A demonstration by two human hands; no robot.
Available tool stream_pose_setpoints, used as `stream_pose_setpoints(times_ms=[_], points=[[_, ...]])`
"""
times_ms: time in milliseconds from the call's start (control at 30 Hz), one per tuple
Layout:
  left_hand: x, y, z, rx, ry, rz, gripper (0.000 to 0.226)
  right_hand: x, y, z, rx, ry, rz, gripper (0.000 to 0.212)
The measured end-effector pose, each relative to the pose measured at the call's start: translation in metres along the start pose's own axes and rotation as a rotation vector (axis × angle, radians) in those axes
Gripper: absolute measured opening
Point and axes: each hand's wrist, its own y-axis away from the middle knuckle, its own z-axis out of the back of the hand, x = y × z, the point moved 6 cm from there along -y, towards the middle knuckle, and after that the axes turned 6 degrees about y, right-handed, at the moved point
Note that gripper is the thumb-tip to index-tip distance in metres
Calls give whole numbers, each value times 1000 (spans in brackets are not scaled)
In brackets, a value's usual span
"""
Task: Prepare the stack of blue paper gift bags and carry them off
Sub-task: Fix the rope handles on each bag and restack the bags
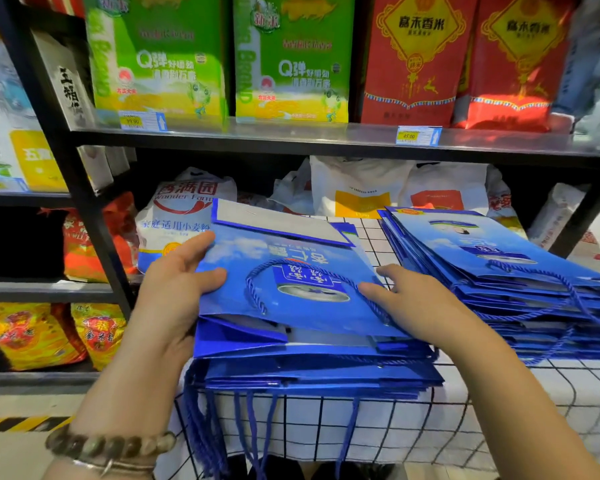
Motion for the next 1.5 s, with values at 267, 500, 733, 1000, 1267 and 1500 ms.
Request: stream_pose_setpoints(times_ms=[267, 500, 733, 1000, 1267, 1500], points=[[-29, -7, -11, -7, 96, -77, 50, 9, -17, 34, -159, -250, 53, 41], [-50, -15, -62, 115, 28, -192, 49, -14, -19, 98, -409, -238, 82, 36], [-58, -23, -175, 327, -109, -277, 43, -86, -4, 188, -576, -249, -3, 33], [5, -34, -286, 472, -174, -109, 47, -195, -14, 204, -506, -267, -211, 33], [102, -37, -279, 469, -493, 104, 37, -253, -31, 124, -155, -63, -318, 30], [77, -38, -301, 547, -852, -177, 44, -218, -44, 150, -126, 352, -216, 32]])
